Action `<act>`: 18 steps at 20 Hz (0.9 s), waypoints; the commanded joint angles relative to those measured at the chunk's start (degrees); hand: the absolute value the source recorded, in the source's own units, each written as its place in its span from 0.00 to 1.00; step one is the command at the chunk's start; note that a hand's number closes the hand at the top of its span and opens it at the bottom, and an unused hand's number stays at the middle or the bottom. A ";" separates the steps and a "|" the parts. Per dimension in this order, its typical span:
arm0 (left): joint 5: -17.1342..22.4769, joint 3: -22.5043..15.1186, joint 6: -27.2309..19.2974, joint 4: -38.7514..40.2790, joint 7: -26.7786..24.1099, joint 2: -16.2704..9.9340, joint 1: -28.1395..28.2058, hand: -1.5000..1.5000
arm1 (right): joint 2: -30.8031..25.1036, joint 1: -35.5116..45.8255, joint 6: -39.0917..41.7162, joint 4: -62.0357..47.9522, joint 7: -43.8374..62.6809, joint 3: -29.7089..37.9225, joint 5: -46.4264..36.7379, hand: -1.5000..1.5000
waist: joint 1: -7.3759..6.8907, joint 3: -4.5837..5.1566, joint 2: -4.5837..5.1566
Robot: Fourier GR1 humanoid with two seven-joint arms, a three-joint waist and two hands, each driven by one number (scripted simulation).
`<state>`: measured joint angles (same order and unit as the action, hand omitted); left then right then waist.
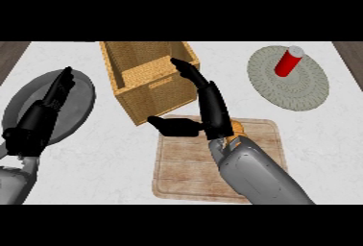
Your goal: Pick the croissant from the cutting board and place it in the basket
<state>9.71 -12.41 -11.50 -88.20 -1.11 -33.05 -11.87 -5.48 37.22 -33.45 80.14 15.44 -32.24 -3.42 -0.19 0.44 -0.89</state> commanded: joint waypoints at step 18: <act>-1.13 0.40 1.11 -0.73 0.43 0.56 -0.88 0.50 | -17.88 33.70 63.12 -6.28 51.95 -3.08 18.00 0.00 | -0.08 -0.36 0.39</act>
<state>8.66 -11.97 -11.06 -86.90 -2.05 -32.11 -12.59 -23.82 66.98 20.23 75.11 56.83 -37.03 8.23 0.23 0.24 -0.65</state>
